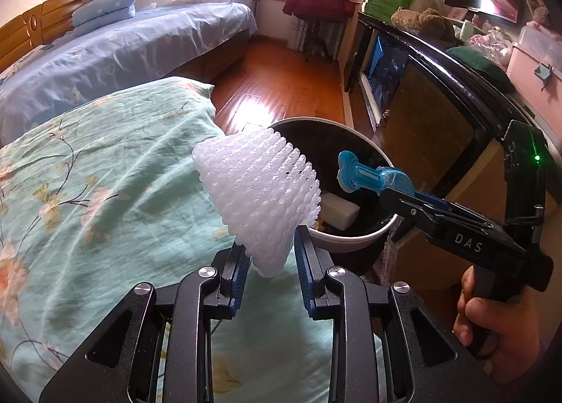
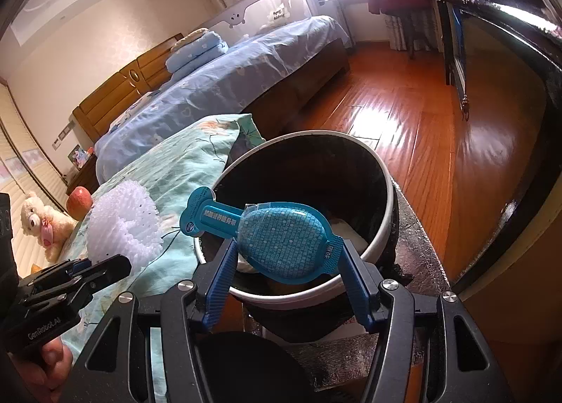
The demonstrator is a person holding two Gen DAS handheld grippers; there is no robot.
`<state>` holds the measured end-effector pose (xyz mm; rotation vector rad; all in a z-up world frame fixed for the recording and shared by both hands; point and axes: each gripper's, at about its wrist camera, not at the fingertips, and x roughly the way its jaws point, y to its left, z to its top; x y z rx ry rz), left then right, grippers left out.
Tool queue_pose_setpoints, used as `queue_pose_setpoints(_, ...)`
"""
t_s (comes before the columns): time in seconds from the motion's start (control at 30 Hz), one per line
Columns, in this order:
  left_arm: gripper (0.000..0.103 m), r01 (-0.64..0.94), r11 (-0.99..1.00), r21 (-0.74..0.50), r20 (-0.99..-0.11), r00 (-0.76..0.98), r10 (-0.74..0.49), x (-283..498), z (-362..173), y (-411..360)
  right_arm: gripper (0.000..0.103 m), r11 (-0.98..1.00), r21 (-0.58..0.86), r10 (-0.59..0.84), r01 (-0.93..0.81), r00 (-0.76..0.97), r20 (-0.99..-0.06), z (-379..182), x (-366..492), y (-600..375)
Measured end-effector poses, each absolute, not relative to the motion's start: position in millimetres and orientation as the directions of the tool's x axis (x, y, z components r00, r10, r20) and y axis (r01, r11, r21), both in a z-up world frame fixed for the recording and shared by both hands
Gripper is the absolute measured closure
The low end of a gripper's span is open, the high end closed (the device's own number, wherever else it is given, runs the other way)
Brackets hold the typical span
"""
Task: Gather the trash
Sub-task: 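Carry the blue brush and white foam net over the bin with both tools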
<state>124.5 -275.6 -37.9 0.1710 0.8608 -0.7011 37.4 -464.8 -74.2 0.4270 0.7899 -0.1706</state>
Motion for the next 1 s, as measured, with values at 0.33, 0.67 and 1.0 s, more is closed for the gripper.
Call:
queue_pose_setpoints(0.33, 0.079, 0.642, 0.757, -0.121, -0.751, 0.440, -0.493, 126.4, -39.6, -289.0, 0.044, 0.895, 0.298, -0.016, 0.332, 0.691, -0.723, -75.5, 37.3, -472.0)
queue_pose_setpoints(0.67, 0.079, 0.649, 0.753, -0.109, -0.752, 0.441, -0.490, 129.5, -39.6, -299.6, 0.043, 0.895, 0.278, -0.039, 0.348, 0.683, -0.730, -73.6, 45.3, -479.0)
queue_pose_setpoints(1.0, 0.079, 0.661, 0.744, -0.101, -0.749, 0.442, -0.494, 136.1, -38.4, -312.2, 0.043, 0.900, 0.257, -0.053, 0.353, 0.673, -0.738, -74.7, 56.1, -484.3)
